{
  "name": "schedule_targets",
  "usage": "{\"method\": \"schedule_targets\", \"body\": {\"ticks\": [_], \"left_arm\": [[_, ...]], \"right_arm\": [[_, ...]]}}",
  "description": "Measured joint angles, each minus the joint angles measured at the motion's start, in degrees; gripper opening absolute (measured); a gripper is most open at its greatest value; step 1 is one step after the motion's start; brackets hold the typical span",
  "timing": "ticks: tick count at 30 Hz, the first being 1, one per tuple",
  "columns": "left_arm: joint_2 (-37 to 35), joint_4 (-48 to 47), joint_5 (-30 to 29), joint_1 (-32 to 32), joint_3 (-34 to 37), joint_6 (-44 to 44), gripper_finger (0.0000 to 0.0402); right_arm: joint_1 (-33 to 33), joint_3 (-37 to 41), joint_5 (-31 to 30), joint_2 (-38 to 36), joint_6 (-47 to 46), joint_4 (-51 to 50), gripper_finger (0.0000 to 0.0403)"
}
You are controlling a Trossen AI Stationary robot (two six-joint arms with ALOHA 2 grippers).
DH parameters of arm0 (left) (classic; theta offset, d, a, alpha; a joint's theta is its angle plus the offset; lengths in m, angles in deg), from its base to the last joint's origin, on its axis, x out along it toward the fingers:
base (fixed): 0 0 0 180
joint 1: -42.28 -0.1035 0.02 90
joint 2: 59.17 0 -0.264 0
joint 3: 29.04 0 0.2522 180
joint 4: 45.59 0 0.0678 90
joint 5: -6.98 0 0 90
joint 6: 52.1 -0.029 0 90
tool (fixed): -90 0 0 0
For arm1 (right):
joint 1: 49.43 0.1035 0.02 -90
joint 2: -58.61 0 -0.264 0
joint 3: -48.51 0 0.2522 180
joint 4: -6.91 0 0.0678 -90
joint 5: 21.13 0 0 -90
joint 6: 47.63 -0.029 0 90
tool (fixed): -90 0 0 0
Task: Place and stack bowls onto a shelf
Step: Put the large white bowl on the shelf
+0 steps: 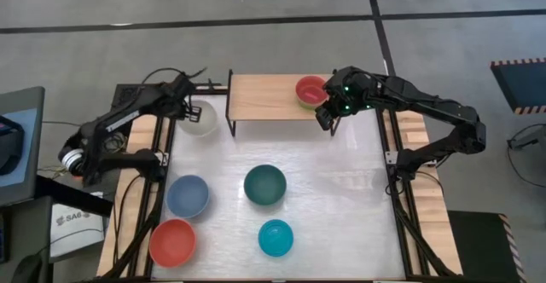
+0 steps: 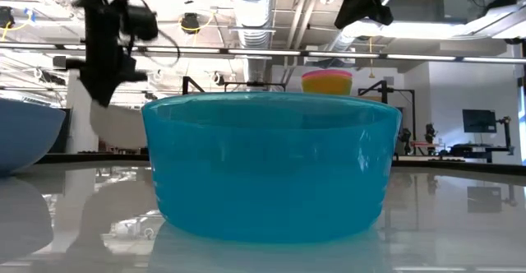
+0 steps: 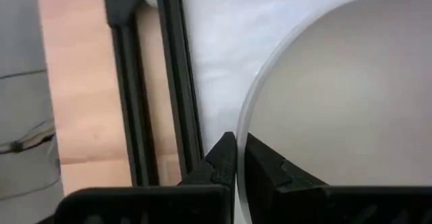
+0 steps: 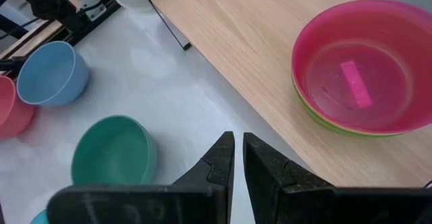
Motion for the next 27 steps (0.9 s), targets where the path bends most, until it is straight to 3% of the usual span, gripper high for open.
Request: {"method": "schedule_targets", "body": {"ticks": [7,14,20,27], "left_arm": [[-9.00,2.83,1.20,0.61,-7.97,-0.84,0.0000],[-13.93,26.76,5.54,3.81,-11.58,-3.74,0.0000],[-7.35,40.57,9.87,7.96,-11.58,0.61,0.0000],[5.47,37.30,9.86,10.70,-15.02,4.03,0.0000]], "right_arm": [[-0.09,0.00,-0.02,0.00,0.07,0.11,0.0060],[-0.09,0.00,-0.04,0.00,0.05,0.08,0.0060],[-0.09,0.03,-0.02,-0.53,0.05,-0.12,0.0060],[-0.09,0.02,-0.02,-3.43,-1.34,-1.38,0.0060]]}}
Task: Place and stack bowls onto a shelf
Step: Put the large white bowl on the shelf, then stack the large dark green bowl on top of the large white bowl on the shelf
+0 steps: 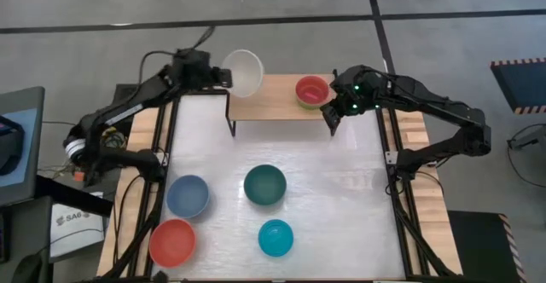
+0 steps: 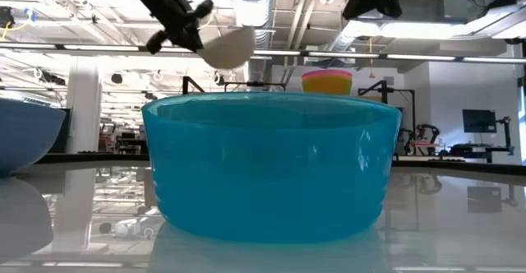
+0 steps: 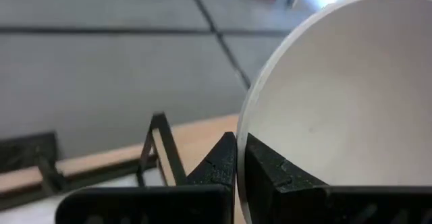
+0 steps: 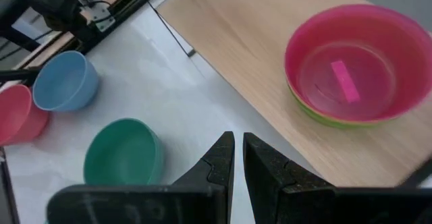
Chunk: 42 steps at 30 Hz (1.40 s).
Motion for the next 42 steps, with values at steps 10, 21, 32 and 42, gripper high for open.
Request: {"method": "schedule_targets", "body": {"ticks": [10,21,32,42], "left_arm": [[17.78,-22.27,-0.26,0.60,-20.52,-10.43,0.0000],[27.93,-31.41,5.37,0.60,-31.55,-13.73,0.0003],[23.88,-34.50,3.27,0.54,-31.57,-14.11,0.0100],[12.01,-37.30,0.81,4.26,-31.57,-15.68,0.0152]], "right_arm": [[0.00,0.00,-3.35,-4.12,-4.61,-5.38,0.0060],[3.37,-0.02,-6.87,-5.99,-7.50,-7.05,0.0060],[5.66,-0.02,-10.90,-6.60,-8.86,-9.71,0.0060],[6.09,-0.02,-9.99,-4.80,-7.74,-7.91,0.0060]]}}
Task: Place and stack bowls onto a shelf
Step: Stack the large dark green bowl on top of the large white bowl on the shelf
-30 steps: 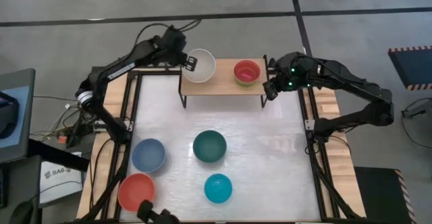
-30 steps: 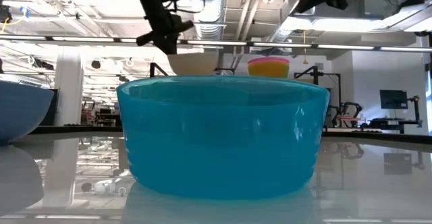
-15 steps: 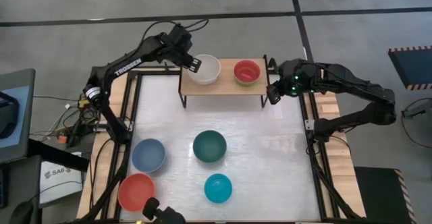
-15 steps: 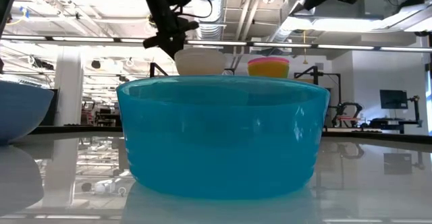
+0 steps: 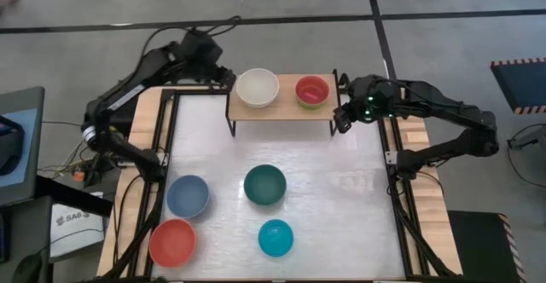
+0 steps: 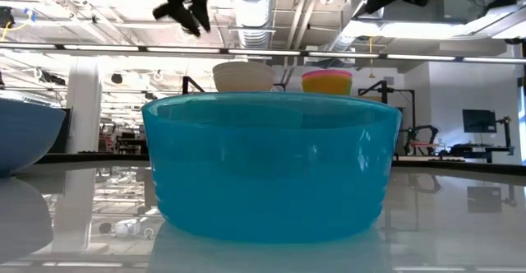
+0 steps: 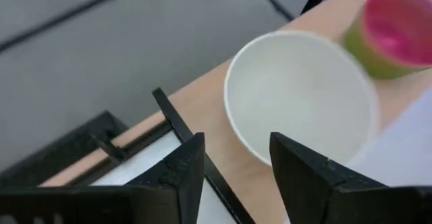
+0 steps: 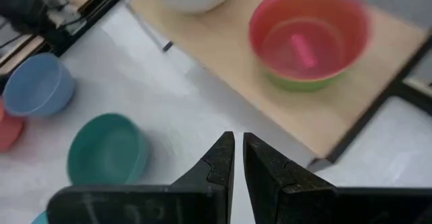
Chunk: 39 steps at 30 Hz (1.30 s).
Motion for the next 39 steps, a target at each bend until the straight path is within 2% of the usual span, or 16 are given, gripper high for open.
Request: {"method": "schedule_targets", "body": {"ticks": [4,8,15,20,23,28,34,39], "left_arm": [[-5.27,0.89,-3.78,4.35,0.89,0.29,0.0153],[-9.22,1.91,-8.16,10.33,5.02,1.57,0.0153],[-13.41,4.34,-14.57,19.05,14.88,6.76,0.0153],[-13.42,4.46,-14.72,22.99,19.56,10.90,0.0153],[-13.30,4.38,-14.76,25.10,20.84,12.59,0.0153],[-13.27,4.49,-15.04,27.53,20.98,13.37,0.0153],[-13.25,4.23,-15.09,27.88,20.98,13.38,0.0153],[-13.25,2.49,-15.31,27.88,20.98,14.69,0.0153]], "right_arm": [[1.58,0.00,5.37,3.14,1.64,3.47,0.0061],[3.83,0.00,10.95,8.10,4.91,7.78,0.0075],[8.27,0.00,12.12,20.90,13.06,13.69,0.0140],[9.12,0.00,17.22,29.09,15.10,21.33,0.0190],[9.50,0.00,18.17,33.87,15.38,22.97,0.0205],[10.35,0.00,21.06,40.33,16.47,25.20,0.0205],[11.13,0.00,21.29,44.85,15.75,27.65,0.0189],[11.04,0.07,20.29,46.18,15.16,27.79,0.0136]]}}
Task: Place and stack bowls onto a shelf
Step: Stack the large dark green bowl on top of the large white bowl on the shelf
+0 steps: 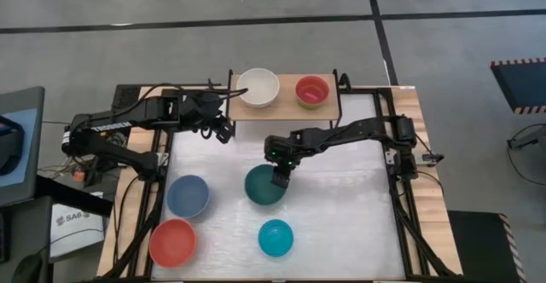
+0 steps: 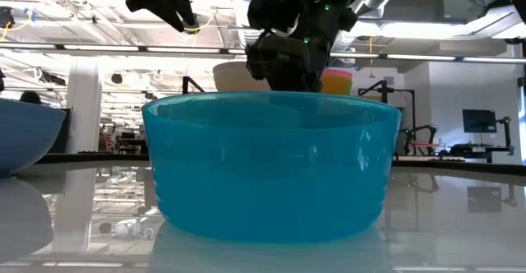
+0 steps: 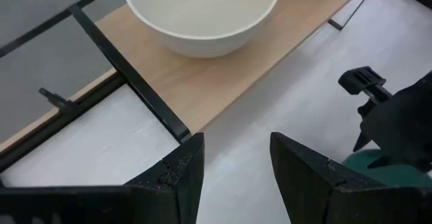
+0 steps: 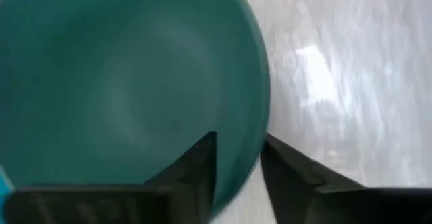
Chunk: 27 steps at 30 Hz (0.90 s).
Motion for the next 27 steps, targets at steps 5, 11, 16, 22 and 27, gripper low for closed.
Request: {"method": "schedule_targets", "body": {"ticks": [5,11,16,22,27], "left_arm": [[0.00,-0.19,-0.99,0.00,0.00,0.78,0.0153],[1.14,3.67,3.54,-0.02,0.00,-0.63,0.0153],[4.35,11.30,12.46,0.00,0.00,-7.10,0.0153],[8.49,26.28,16.01,-0.02,-0.02,-13.14,0.0153],[11.13,29.29,14.40,-0.02,-0.20,-17.22,0.0153]], "right_arm": [[-0.62,-0.07,-2.11,-0.22,0.54,0.66,0.0037],[-0.96,0.04,-9.86,-5.74,-0.44,0.06,0.0032],[-0.90,-0.07,-22.74,-13.91,-0.44,-0.10,0.0029],[-1.80,-0.13,-33.58,-20.50,0.87,-0.64,0.0029],[-2.41,-0.10,-38.41,-21.90,1.55,-2.67,0.0031]]}}
